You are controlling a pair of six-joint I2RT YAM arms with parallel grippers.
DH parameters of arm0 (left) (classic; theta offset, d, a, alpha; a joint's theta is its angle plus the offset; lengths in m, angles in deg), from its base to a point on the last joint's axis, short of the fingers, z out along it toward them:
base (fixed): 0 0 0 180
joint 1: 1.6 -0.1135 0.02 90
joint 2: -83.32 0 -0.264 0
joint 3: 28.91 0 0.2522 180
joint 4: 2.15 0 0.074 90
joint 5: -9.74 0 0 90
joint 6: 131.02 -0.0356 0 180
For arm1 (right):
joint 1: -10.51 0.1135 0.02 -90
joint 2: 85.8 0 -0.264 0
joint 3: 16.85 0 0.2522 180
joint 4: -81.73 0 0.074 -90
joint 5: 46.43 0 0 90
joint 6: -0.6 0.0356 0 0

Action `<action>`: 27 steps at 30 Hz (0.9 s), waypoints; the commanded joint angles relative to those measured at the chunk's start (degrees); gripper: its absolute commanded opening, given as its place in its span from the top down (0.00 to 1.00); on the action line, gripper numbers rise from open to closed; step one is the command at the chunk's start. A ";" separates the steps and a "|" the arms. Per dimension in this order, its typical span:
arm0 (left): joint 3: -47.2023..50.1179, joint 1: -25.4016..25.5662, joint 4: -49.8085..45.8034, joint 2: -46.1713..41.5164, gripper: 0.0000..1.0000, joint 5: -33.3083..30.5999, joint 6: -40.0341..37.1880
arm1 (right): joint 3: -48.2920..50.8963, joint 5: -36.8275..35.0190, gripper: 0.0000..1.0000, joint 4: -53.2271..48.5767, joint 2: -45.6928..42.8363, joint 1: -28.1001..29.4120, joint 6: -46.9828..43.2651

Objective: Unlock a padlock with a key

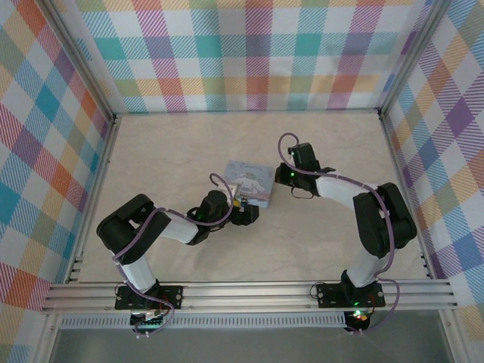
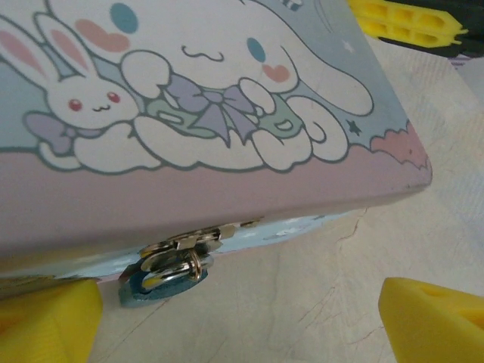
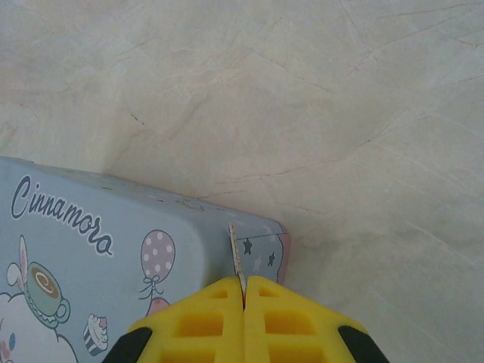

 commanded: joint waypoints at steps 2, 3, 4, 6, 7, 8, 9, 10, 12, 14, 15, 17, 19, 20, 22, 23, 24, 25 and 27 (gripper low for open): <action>-0.64 1.21 8.85 1.68 0.07 4.55 -3.08 | -1.25 2.41 1.00 0.16 0.64 1.28 -0.76; -0.64 1.29 9.18 1.80 0.08 4.97 -3.44 | -1.23 2.41 1.00 0.05 0.58 1.28 -0.81; -0.84 1.27 9.22 1.88 0.10 5.76 -3.95 | -1.28 2.32 1.00 0.01 0.46 1.28 -0.85; -1.53 1.27 8.97 2.13 0.14 7.50 -4.49 | -1.32 2.24 1.00 -0.15 0.42 1.37 -0.94; -1.84 1.29 8.91 2.28 0.14 7.91 -4.35 | -1.40 2.23 1.00 -0.23 0.50 1.37 -0.94; -1.95 1.23 9.16 2.54 0.15 7.98 -4.32 | -1.41 2.23 1.00 -0.18 0.50 1.37 -0.94; -2.04 1.28 9.34 2.75 0.17 8.08 -4.38 | -1.43 2.23 1.00 -0.29 0.48 1.37 -0.95; -2.28 1.28 8.95 2.93 0.18 7.71 -4.23 | -1.41 2.19 1.00 -0.38 0.45 1.37 -0.95; -2.91 1.26 8.26 3.39 0.17 7.35 -4.03 | -1.41 2.32 1.00 -0.35 0.50 1.46 -0.86; -3.01 1.29 8.54 3.83 0.16 5.65 -3.03 | -1.41 2.41 1.00 -0.26 0.39 1.61 -0.91; -2.77 1.29 9.23 4.02 0.15 4.90 -2.47 | -1.42 2.41 1.00 -0.45 0.36 1.55 -0.86; -1.83 1.22 12.43 4.82 0.15 4.18 -1.29 | -1.41 2.33 1.00 -0.53 0.29 1.63 -0.87; -2.44 1.21 12.85 5.95 0.13 4.22 0.21 | -1.53 2.40 1.00 -0.59 0.31 1.61 -0.86; -3.01 1.19 12.70 6.62 0.13 4.57 0.58 | -1.49 2.49 1.00 -0.52 0.25 1.70 -0.96; -3.62 1.23 13.37 8.16 0.12 4.65 1.48 | -1.53 2.51 1.00 -0.45 0.08 1.72 -0.96; -3.62 1.20 14.49 8.95 0.12 4.43 1.95 | -1.49 2.50 1.00 -0.48 -0.01 1.76 -0.94; -3.67 1.18 15.42 9.48 0.12 4.66 1.98 | -1.49 2.58 1.00 -0.51 0.02 1.75 -0.99; -3.79 1.08 15.78 9.73 0.13 4.81 2.36 | -1.42 2.59 1.00 -0.74 -0.16 1.75 -1.04; -3.64 0.92 16.69 9.65 0.13 5.37 3.01 | -1.54 2.32 1.00 -1.43 -0.31 1.74 -1.29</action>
